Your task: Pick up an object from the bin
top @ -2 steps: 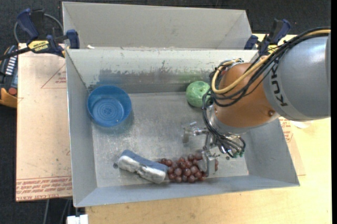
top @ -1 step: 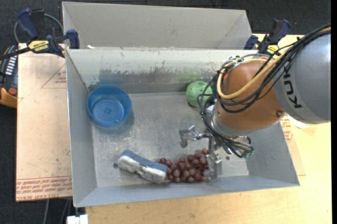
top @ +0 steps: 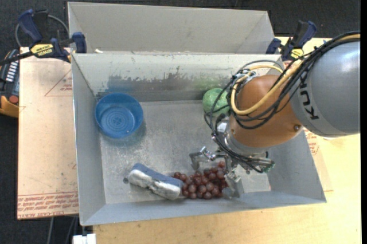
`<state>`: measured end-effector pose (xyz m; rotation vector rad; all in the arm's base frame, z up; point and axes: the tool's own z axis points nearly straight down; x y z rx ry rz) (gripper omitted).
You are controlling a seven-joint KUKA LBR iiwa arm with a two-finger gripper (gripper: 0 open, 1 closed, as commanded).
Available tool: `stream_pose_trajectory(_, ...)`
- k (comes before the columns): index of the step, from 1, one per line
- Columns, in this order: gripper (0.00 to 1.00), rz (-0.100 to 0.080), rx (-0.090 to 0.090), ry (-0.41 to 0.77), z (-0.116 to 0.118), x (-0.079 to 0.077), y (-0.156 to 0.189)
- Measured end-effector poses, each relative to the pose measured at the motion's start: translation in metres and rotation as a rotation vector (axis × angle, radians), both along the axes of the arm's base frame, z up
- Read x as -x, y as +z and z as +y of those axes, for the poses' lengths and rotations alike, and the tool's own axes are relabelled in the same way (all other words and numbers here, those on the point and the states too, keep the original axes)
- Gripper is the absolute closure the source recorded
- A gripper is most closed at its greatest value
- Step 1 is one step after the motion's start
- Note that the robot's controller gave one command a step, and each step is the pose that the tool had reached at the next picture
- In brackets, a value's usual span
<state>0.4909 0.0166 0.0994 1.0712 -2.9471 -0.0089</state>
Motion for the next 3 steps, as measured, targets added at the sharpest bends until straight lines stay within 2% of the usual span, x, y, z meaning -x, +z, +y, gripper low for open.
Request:
stream_pose_trajectory(1, 0.0, -0.028, -0.004, 0.044, -0.0191, 0.0013, -0.0283)
stream_pose_trajectory(2, 1.0, -0.013, -0.003, 0.013, -0.0188, 0.0032, -0.0295)
stream_pose_trajectory(3, 1.0, -0.011, -0.003, 0.003, -0.0186, 0.0031, -0.0295)
